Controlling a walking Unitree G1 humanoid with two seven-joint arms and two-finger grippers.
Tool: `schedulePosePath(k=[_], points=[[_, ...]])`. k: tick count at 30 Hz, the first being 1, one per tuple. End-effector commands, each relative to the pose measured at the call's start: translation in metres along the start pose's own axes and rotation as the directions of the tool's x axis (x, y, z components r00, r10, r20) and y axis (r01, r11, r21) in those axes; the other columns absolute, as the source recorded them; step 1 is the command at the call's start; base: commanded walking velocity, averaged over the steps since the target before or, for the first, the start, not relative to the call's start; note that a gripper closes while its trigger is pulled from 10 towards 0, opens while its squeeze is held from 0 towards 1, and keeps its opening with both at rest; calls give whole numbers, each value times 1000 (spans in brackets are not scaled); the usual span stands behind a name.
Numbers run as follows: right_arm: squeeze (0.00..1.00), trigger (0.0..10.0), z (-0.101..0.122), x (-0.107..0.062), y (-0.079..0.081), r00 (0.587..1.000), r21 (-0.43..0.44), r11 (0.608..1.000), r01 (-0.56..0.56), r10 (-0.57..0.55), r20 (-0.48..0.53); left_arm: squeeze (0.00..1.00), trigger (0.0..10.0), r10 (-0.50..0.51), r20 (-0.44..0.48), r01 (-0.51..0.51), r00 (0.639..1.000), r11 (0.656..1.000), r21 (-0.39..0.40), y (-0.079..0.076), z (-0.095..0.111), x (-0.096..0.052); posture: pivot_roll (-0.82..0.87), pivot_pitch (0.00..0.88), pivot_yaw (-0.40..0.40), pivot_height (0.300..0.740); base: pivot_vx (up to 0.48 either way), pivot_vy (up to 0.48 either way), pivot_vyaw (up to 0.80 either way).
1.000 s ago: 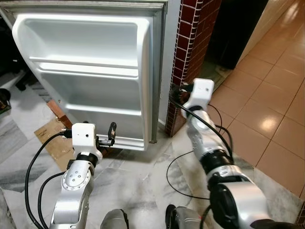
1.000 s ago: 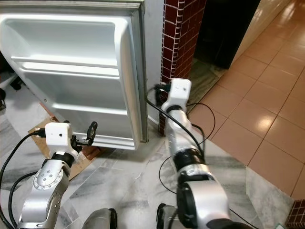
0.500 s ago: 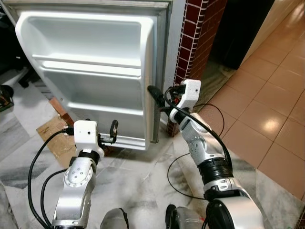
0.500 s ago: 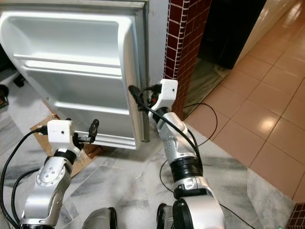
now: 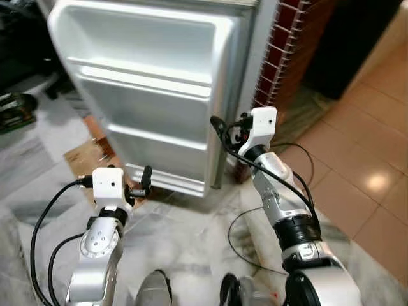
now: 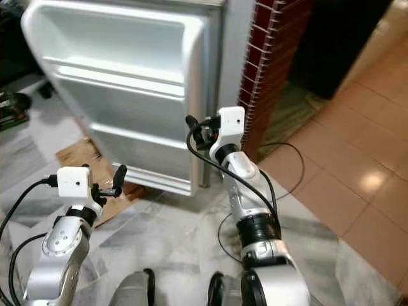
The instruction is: Restocking fridge
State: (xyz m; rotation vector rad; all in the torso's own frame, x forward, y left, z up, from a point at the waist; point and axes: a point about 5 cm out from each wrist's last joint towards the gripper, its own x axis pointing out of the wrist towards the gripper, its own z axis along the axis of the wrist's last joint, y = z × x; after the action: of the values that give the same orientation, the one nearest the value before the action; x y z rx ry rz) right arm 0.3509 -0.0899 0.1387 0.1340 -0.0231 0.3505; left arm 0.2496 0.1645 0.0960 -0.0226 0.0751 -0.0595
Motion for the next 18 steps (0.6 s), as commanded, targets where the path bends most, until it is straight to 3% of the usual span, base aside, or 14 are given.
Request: schedulePosePath(k=[1,15,18], points=[[0,10000,0,-3,-3,1000,-19,1000,18,-18,8,0,10000,-19,19,19,1000,1000,-7,-2,5,1,89,152,10,740,360,0,0],[0,10000,-7,-17,-13,999,-73,996,54,-53,8,0,10000,-42,21,42,999,999,-8,-4,4,3,71,142,18,740,437,0,0],[0,10000,-6,-19,-15,998,-80,995,60,-59,12,0,10000,-27,12,27,1000,1000,-1,-4,2,3,71,142,18,740,80,0,0]])
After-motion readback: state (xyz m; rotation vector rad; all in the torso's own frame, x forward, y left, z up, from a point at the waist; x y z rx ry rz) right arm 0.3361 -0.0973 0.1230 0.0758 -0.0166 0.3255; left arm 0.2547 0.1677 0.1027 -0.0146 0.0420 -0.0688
